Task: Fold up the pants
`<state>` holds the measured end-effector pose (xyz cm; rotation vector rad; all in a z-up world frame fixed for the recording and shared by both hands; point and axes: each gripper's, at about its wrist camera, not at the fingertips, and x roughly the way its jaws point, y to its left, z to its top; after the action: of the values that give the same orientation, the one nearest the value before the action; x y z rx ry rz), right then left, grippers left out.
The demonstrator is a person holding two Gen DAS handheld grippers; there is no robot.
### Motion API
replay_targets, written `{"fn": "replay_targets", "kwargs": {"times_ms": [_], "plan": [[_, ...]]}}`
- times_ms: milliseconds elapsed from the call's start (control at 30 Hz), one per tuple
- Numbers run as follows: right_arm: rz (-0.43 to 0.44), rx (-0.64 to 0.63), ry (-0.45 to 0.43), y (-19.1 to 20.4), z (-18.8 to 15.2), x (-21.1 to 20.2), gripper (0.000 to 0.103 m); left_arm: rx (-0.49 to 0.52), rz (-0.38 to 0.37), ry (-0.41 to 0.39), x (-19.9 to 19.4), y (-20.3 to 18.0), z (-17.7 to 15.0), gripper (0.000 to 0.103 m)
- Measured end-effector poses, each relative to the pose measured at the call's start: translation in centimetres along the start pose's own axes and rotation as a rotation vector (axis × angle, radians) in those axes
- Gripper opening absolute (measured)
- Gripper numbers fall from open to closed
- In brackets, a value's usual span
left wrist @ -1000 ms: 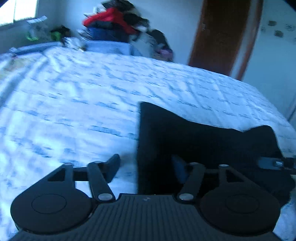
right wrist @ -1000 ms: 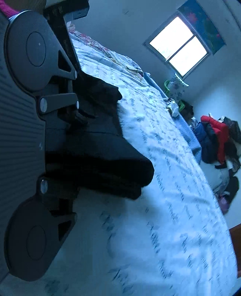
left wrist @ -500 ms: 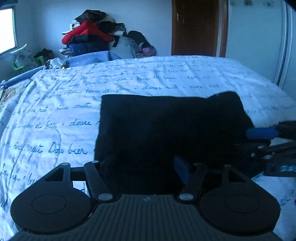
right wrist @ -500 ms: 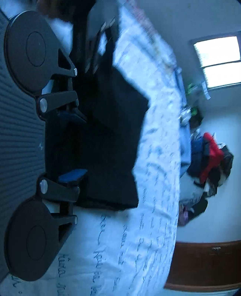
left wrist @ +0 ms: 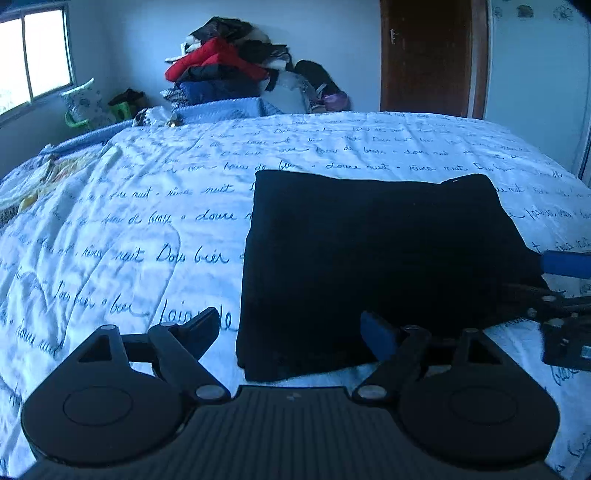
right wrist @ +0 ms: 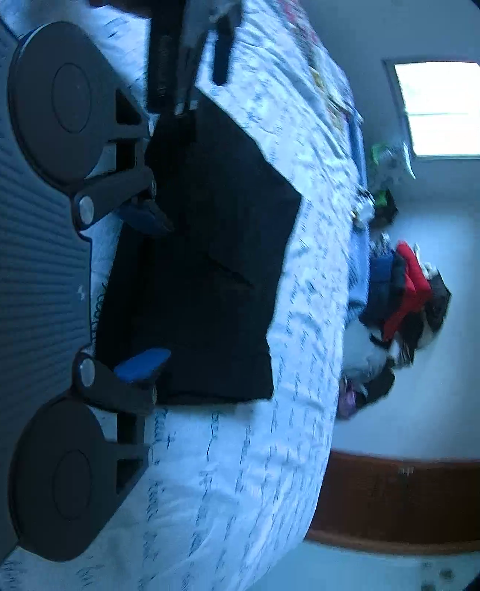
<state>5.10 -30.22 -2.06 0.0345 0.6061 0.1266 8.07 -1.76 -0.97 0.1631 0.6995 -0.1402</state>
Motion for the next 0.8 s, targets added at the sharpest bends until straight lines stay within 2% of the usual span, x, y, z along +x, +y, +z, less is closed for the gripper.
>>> {"fn": "replay_targets", "kwargs": {"times_ms": [167, 400, 500, 567, 633, 667, 700, 800], "plan": [[-0.025, 0.058, -0.004, 1.1, -0.6, -2.6, 0.090, -0.003, -0.003, 0.024, -0.7, -0.5, -0.5, 0.092], [-0.034, 0.136, 0.045, 1.7, -1.3, -5.1, 0.091, -0.006, -0.018, 0.047, -1.8, -1.1, -1.8, 0.092], [0.012, 0.183, 0.064, 1.7, -1.3, -6.3, 0.091, -0.015, -0.024, 0.055, -2.3, -1.0, -2.1, 0.092], [0.098, 0.236, 0.079, 1.4, -1.1, -7.0, 0.091, -0.027, -0.030, 0.061, -2.6, -0.9, -2.3, 0.092], [0.206, 0.294, 0.091, 1.0, -1.0, -7.2, 0.096, -0.028, -0.027, 0.058, -2.6, -0.8, -2.5, 0.092], [0.224, 0.302, 0.092, 1.0, -1.0, -7.1, 0.101, -0.026, -0.019, 0.059, -2.6, -0.8, -2.6, 0.092], [0.207, 0.293, 0.088, 1.1, -1.1, -6.8, 0.101, -0.024, -0.011, 0.065, -2.4, -0.8, -2.7, 0.092], [0.025, 0.210, 0.099, 2.2, -1.9, -5.2, 0.101, -0.031, -0.004, 0.086, -1.9, -0.7, -3.3, 0.092]]}}
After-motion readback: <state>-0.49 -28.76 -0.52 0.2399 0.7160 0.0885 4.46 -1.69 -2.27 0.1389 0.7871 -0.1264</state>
